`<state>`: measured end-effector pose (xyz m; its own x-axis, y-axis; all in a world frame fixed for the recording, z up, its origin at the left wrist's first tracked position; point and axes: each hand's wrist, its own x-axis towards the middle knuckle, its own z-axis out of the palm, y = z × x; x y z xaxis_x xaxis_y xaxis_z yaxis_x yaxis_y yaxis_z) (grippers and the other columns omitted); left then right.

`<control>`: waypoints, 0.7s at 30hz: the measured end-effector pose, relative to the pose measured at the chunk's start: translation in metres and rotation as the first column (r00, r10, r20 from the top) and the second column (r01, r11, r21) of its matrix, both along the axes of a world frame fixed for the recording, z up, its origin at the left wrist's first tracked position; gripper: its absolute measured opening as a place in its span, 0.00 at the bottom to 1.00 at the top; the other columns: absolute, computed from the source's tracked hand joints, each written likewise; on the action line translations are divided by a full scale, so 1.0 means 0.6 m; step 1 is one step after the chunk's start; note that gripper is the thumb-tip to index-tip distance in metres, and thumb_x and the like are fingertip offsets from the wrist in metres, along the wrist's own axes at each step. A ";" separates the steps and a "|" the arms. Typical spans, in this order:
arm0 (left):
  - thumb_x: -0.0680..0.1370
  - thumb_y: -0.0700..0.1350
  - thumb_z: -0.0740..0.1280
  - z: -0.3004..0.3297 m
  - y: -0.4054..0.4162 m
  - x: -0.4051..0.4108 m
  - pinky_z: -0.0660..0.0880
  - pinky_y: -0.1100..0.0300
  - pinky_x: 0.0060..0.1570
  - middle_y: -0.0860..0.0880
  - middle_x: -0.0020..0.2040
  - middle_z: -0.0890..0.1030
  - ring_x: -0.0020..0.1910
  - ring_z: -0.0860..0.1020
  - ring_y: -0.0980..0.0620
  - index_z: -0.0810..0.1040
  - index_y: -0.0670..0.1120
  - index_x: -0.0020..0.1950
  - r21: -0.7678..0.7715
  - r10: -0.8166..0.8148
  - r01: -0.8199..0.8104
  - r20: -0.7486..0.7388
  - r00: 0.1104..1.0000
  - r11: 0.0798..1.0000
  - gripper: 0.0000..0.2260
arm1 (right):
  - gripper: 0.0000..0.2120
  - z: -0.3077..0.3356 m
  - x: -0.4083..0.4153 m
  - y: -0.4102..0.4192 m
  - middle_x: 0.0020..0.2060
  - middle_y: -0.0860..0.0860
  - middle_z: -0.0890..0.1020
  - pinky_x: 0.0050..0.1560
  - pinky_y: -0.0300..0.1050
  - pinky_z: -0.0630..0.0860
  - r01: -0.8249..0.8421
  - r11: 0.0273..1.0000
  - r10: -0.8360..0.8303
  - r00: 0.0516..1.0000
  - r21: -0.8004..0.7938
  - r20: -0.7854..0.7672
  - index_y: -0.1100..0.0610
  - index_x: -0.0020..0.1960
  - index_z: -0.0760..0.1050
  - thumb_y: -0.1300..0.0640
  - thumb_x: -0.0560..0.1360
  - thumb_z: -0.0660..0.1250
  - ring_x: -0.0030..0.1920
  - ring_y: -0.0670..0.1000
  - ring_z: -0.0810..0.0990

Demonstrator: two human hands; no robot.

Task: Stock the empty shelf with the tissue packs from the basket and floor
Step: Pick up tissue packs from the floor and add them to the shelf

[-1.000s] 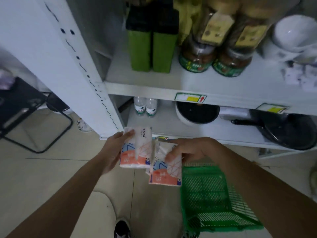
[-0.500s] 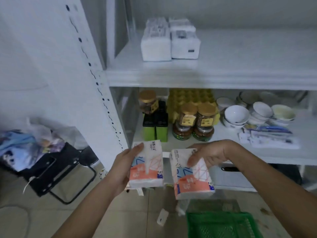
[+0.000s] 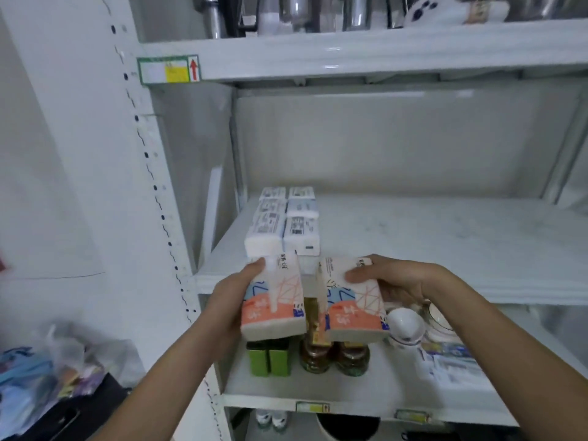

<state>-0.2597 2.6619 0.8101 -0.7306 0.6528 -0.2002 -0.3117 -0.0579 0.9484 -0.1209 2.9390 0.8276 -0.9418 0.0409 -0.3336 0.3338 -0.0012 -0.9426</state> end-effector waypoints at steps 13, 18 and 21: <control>0.78 0.54 0.73 0.047 0.175 0.007 0.81 0.39 0.59 0.43 0.51 0.89 0.52 0.87 0.40 0.81 0.47 0.59 -0.070 0.094 -0.101 -0.095 0.991 0.992 0.15 | 0.26 0.030 -0.013 0.132 0.59 0.58 0.87 0.51 0.48 0.86 0.113 0.993 -0.113 0.994 0.015 0.007 0.58 0.67 0.76 0.48 0.74 0.76 0.53 0.55 0.89; 0.75 0.55 0.75 0.033 0.252 -0.005 0.82 0.40 0.57 0.43 0.49 0.89 0.50 0.87 0.42 0.81 0.45 0.58 -0.142 0.029 -0.041 -0.087 0.996 0.989 0.18 | 0.26 0.007 0.007 0.174 0.63 0.61 0.85 0.68 0.56 0.79 0.257 0.966 -0.258 0.966 -0.019 -0.007 0.61 0.70 0.76 0.51 0.76 0.73 0.65 0.61 0.83; 0.73 0.57 0.76 0.022 0.290 -0.010 0.84 0.44 0.53 0.45 0.44 0.90 0.45 0.88 0.44 0.83 0.43 0.56 -0.229 -0.040 0.013 -0.116 0.992 0.973 0.20 | 0.23 0.007 0.014 0.197 0.63 0.63 0.84 0.72 0.59 0.75 0.282 0.960 -0.282 0.960 -0.004 -0.005 0.62 0.70 0.76 0.53 0.78 0.71 0.66 0.62 0.82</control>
<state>-0.2656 2.8361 0.8230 -0.7412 0.6196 -0.2584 -0.1942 0.1705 0.9660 -0.1123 3.0574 0.8318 -0.8941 0.3038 -0.3290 0.3144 -0.0973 -0.9443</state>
